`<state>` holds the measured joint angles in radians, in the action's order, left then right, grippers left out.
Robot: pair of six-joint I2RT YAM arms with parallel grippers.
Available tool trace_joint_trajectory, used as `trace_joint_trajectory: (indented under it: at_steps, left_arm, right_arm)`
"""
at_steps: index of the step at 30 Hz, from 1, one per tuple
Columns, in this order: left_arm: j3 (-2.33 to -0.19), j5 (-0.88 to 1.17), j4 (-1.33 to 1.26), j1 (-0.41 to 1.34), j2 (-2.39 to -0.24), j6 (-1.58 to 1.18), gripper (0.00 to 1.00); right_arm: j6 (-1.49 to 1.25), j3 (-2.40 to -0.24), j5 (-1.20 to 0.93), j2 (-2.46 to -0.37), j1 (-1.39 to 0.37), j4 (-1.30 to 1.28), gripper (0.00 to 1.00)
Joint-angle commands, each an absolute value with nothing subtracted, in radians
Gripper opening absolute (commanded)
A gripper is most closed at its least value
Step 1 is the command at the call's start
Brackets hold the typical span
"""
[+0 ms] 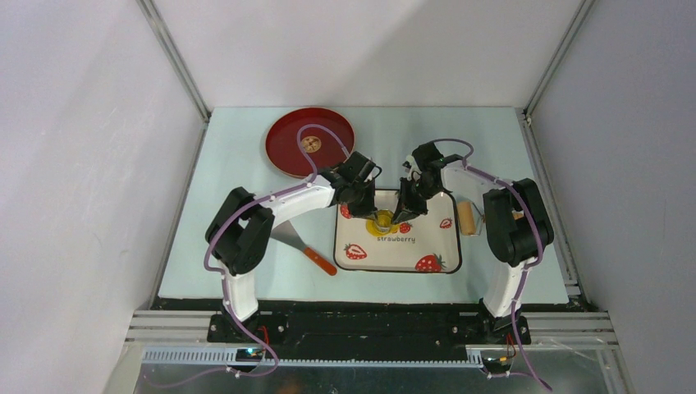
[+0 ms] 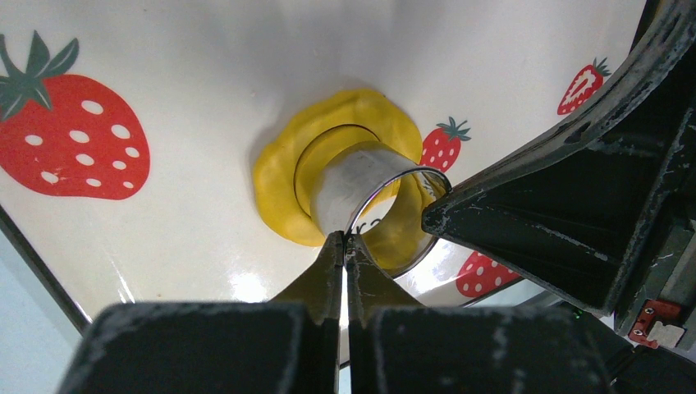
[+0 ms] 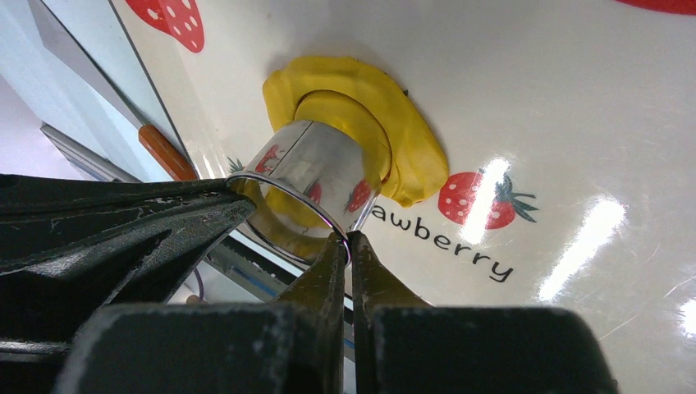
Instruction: Roll out the dumpling wrappers from the dough
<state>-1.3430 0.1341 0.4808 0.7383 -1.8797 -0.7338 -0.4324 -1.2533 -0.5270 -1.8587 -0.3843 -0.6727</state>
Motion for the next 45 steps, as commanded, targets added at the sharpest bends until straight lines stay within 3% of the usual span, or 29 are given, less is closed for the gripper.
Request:
trace_joint_trajectory:
  at_steps: [1, 45]
  left_arm:
    - [-1.366, 0.124, 0.485, 0.736, -1.884, -0.736, 0.0]
    - [-1.334, 0.12, 0.486, 0.73, -1.954, -0.756, 0.0]
  right_arm:
    - [-0.43, -1.304, -0.553, -1.843, -0.39, -0.641, 0.0]
    - [-0.417, -1.294, -0.499, -1.961, -0.42, -0.622, 0.0]
